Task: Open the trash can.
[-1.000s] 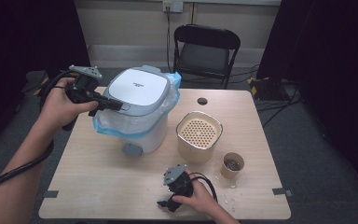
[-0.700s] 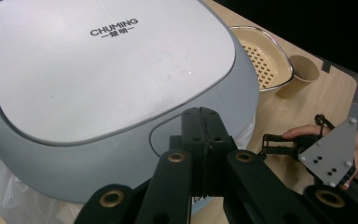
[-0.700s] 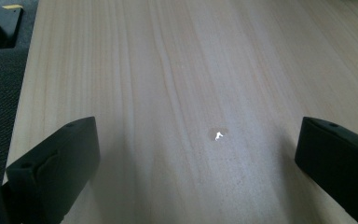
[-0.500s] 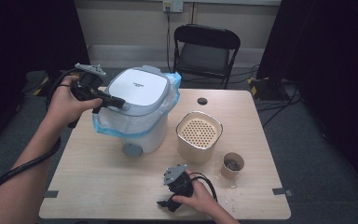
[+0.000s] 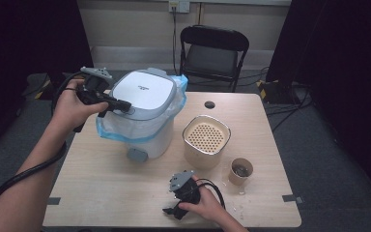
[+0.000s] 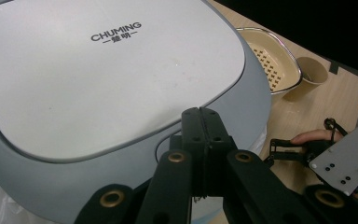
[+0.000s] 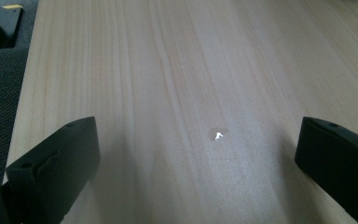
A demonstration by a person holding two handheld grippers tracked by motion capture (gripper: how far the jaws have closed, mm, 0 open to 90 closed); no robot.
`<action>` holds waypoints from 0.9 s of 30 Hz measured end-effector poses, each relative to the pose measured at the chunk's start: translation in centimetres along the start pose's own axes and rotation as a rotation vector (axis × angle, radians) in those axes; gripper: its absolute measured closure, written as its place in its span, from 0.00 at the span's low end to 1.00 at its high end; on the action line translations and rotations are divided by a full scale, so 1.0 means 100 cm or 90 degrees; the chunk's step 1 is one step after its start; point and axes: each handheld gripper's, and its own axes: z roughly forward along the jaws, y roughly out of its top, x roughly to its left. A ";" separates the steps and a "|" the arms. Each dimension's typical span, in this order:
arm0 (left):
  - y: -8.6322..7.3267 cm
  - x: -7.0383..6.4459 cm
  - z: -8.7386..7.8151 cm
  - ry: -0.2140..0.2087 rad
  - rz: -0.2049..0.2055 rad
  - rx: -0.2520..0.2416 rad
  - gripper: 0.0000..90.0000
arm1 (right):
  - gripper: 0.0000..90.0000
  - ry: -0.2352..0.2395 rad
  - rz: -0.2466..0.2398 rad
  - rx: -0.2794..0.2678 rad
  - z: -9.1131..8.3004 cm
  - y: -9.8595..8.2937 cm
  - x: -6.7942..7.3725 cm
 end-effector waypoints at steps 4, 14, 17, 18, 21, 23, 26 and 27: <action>-0.001 0.000 0.000 -0.001 0.000 -0.005 1.00 | 0.00 -0.001 0.001 0.000 0.000 0.000 0.000; -0.002 0.000 0.001 -0.003 0.004 -0.013 1.00 | 0.00 -0.001 0.001 0.000 0.000 0.000 0.000; -0.002 0.000 0.001 -0.003 0.003 -0.014 1.00 | 0.00 -0.001 0.001 0.000 0.000 0.000 0.000; -0.002 0.000 0.001 -0.003 0.003 -0.014 1.00 | 0.00 -0.001 0.001 0.000 0.000 0.000 0.000; -0.003 0.001 0.002 -0.007 0.001 -0.017 1.00 | 0.00 -0.001 0.001 0.000 0.000 0.000 0.000; -0.004 0.001 0.001 -0.008 -0.002 -0.017 1.00 | 0.00 -0.001 0.001 0.000 0.000 0.000 0.000; -0.005 0.001 0.001 -0.010 0.000 -0.021 1.00 | 0.00 -0.001 0.001 0.000 0.000 0.000 0.000; -0.005 0.001 0.001 -0.009 0.001 -0.021 1.00 | 0.00 -0.001 0.001 0.000 0.000 0.000 0.000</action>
